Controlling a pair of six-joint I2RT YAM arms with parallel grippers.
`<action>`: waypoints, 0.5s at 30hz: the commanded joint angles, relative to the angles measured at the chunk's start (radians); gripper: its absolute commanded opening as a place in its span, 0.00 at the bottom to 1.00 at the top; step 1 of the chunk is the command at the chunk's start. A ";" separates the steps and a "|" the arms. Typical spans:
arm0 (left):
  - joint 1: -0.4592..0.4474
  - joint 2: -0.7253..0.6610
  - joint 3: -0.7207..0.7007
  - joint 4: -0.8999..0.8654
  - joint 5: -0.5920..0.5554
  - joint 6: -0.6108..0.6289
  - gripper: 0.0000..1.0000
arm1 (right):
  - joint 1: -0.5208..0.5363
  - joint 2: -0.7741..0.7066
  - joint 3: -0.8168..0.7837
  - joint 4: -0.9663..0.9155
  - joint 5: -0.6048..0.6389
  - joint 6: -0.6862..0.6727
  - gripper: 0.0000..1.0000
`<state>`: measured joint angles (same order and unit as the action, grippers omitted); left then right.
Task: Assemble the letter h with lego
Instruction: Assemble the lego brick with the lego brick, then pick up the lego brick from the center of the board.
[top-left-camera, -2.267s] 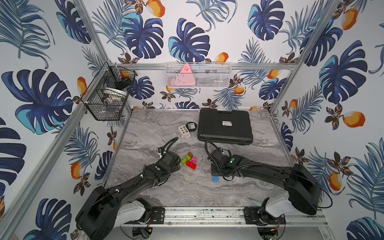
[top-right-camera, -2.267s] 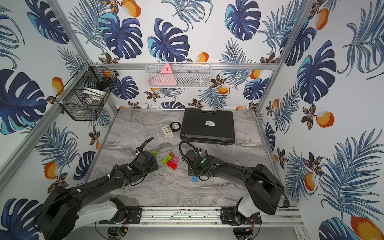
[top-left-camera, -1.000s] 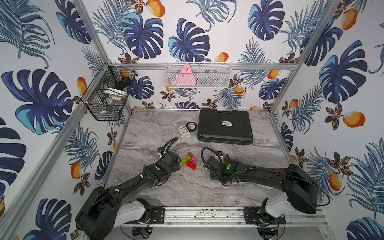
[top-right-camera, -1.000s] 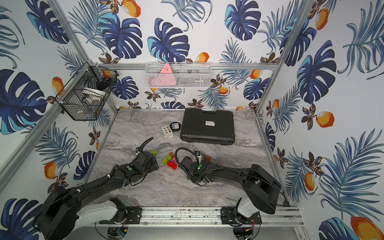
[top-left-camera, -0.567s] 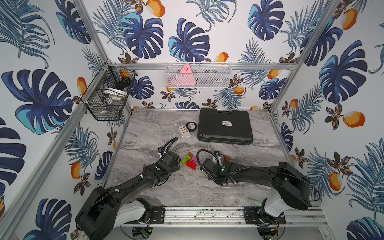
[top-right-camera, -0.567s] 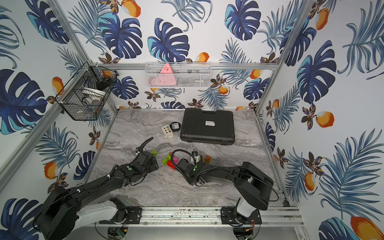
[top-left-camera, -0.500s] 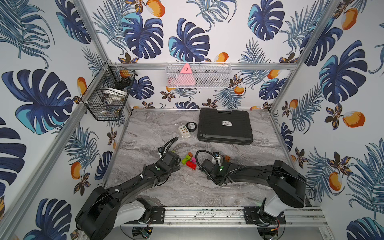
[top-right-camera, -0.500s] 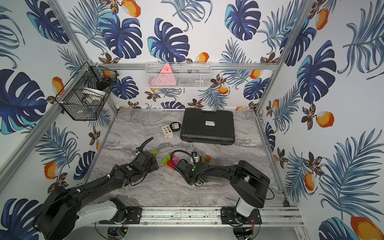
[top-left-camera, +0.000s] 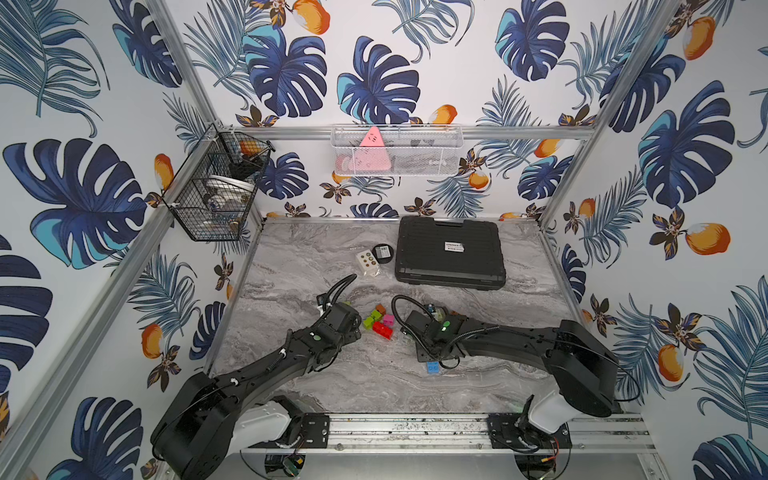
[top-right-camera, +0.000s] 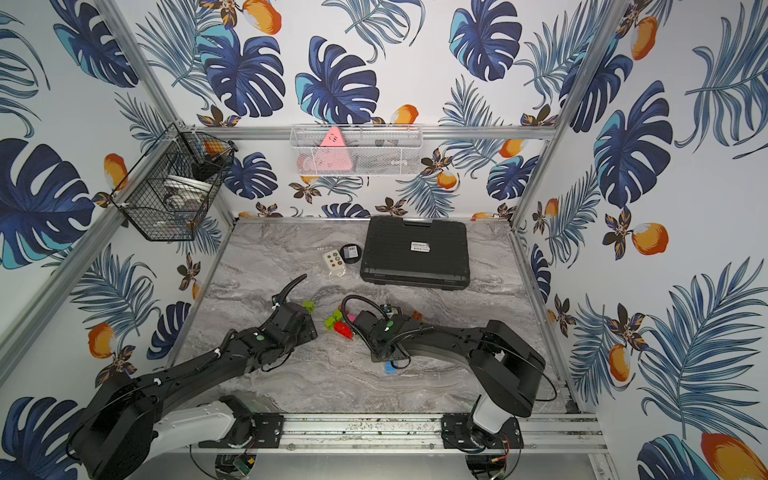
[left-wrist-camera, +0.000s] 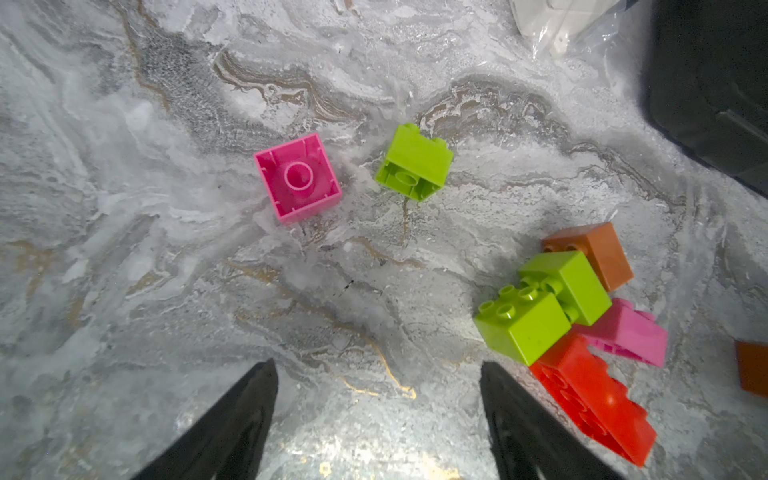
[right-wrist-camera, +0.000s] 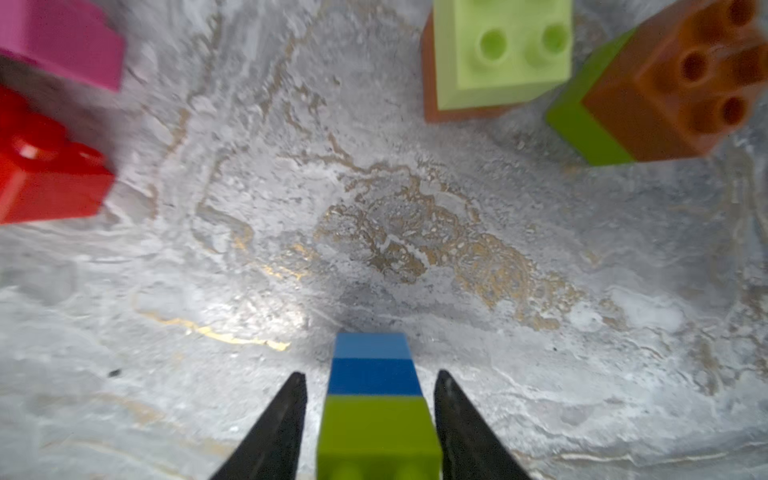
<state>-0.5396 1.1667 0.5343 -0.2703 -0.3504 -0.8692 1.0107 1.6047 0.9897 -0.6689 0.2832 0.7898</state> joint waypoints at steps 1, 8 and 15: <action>0.001 -0.002 -0.002 0.000 -0.011 -0.009 0.82 | -0.017 -0.056 0.020 -0.089 -0.062 -0.042 0.58; 0.001 0.001 -0.002 0.001 -0.007 -0.009 0.82 | -0.073 -0.113 0.017 -0.078 -0.125 -0.056 0.56; 0.001 0.004 -0.002 -0.001 -0.010 -0.008 0.82 | -0.076 -0.069 0.006 -0.061 -0.186 -0.045 0.49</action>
<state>-0.5396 1.1683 0.5339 -0.2703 -0.3504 -0.8692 0.9356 1.5272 1.0031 -0.7254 0.1356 0.7403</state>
